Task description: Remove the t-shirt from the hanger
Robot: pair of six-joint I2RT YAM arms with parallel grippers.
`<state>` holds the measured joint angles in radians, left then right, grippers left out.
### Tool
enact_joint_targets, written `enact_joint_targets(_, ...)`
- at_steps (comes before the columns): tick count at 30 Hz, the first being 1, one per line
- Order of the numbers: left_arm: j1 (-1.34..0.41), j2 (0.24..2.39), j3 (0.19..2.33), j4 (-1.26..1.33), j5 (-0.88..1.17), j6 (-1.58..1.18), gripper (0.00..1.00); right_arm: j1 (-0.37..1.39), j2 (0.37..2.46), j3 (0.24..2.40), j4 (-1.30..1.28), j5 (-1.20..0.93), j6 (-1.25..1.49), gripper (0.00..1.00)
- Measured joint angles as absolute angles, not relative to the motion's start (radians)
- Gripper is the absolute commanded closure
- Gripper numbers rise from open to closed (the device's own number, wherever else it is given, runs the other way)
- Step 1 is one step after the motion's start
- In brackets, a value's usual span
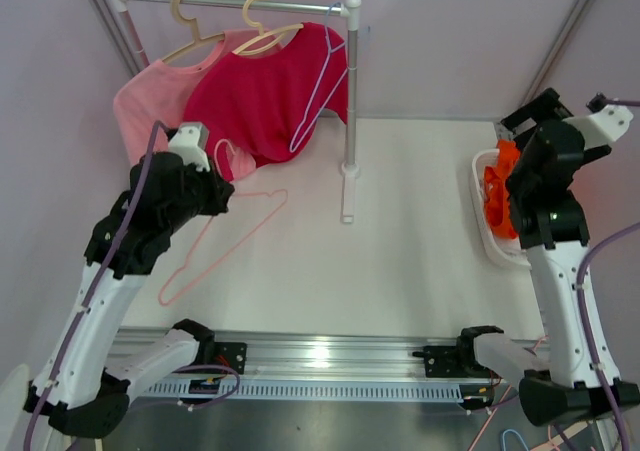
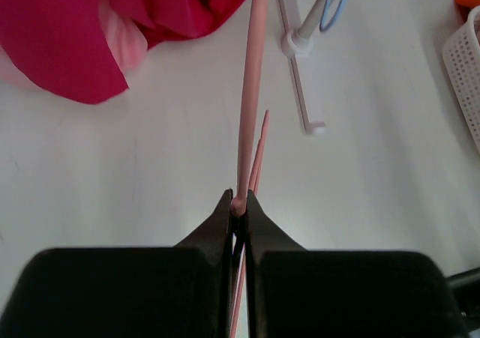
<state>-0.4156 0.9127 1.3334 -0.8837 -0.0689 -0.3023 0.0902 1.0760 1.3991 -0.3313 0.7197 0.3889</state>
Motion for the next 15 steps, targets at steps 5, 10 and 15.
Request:
enact_joint_targets(5,-0.396,1.034,1.47,-0.814,-0.118,-0.206,0.99,0.235,0.915,1.159,-0.311,0.707,0.395,0.0)
enact_joint_targets(10,-0.396,1.076,1.482,-0.661,-0.207,-0.133,0.99,0.323,0.923,1.124,-0.318,0.711,0.381,0.0)
enact_joint_targets(15,-0.396,1.172,1.547,-0.548,-0.242,-0.097,0.99,0.35,0.88,1.118,-0.316,0.718,0.38,0.01)
